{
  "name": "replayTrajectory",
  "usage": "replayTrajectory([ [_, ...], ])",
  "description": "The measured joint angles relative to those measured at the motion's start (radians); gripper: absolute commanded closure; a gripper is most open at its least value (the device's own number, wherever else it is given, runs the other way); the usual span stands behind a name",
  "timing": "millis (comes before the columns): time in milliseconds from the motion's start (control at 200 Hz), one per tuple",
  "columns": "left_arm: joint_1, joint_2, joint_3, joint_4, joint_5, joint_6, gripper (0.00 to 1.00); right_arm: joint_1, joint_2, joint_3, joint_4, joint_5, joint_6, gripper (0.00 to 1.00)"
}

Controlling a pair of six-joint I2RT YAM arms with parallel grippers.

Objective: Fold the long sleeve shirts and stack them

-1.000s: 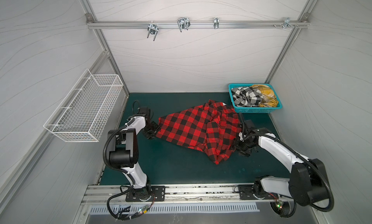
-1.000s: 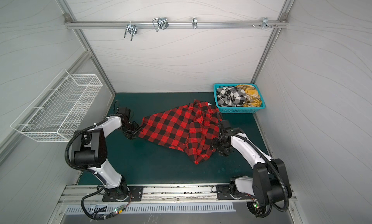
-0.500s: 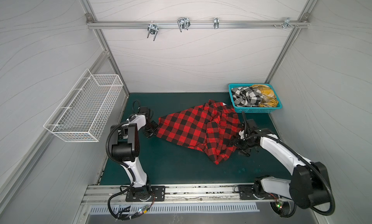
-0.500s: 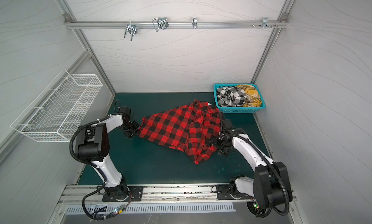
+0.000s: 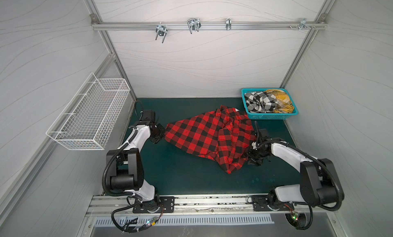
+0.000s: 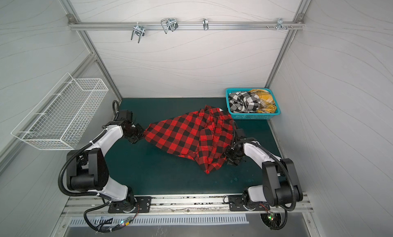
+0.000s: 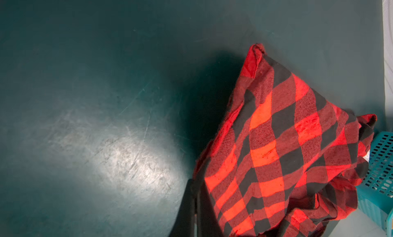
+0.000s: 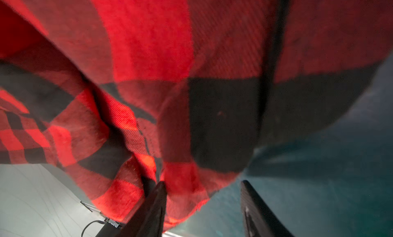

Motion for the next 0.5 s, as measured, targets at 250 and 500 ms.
replayTrajectory([
  [250, 0.001, 0.012, 0.081, -0.049, -0.011, -0.045, 1.0, 0.0, 0.118, 0.132, 0.008, -0.042, -0.011, 1.0],
  [500, 0.055, -0.018, 0.465, -0.148, -0.183, -0.114, 1.0, 0.0, 0.247, 0.8, -0.08, -0.066, -0.068, 1.0],
])
